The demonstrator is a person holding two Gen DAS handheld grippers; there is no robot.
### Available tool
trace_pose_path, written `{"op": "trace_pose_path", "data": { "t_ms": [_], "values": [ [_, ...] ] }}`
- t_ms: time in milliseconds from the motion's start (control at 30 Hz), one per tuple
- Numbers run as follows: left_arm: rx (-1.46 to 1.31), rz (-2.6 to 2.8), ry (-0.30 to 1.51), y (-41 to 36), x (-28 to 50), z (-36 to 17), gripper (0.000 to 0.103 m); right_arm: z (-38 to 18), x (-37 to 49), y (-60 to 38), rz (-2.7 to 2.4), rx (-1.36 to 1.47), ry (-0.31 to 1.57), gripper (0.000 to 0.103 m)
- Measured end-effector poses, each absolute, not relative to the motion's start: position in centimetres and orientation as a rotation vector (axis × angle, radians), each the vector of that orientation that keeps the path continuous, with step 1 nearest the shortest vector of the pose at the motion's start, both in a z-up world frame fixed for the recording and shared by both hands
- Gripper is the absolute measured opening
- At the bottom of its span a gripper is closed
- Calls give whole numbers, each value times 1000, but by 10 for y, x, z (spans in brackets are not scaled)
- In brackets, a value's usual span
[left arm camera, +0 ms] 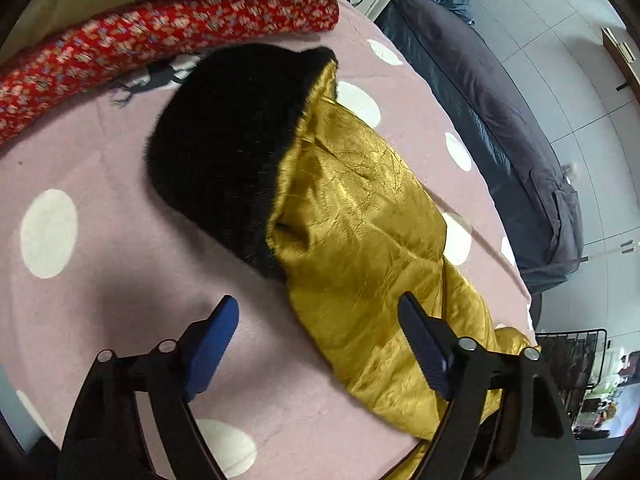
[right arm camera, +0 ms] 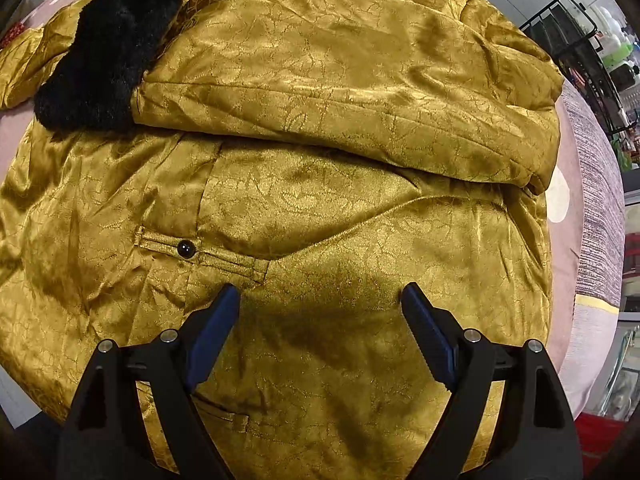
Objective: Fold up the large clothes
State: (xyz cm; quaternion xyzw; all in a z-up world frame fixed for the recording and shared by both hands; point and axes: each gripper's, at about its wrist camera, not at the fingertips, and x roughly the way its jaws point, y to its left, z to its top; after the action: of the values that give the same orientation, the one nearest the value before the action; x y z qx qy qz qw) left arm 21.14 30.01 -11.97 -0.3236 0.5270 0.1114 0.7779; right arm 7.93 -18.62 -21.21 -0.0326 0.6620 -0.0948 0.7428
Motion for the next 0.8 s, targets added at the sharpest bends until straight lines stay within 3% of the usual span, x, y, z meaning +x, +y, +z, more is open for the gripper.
{"op": "trace_pose_path", "data": {
  "t_ms": [100,200,267,367,633,800],
  "values": [
    [-677,224,1173,293,226,-133,68,-211,82,-189,-216,-66,1459,83],
    [-668,200,1215,289,239,-145,51,-212,79,-194,-218,-70,1460,83],
    [-673,187,1228,289,246,-150,33,-212,82,-193,-220,-68,1461,83],
    [-635,171,1218,284,250,-142,14,-212,83,-192,-222,-60,1457,83],
    [-457,74,1086,231,260,-72,8,-211,73,-199,-217,-28,1439,83],
    [-313,-114,995,157,254,-15,7,-207,69,-211,-217,1,1429,83]
  ]
}}
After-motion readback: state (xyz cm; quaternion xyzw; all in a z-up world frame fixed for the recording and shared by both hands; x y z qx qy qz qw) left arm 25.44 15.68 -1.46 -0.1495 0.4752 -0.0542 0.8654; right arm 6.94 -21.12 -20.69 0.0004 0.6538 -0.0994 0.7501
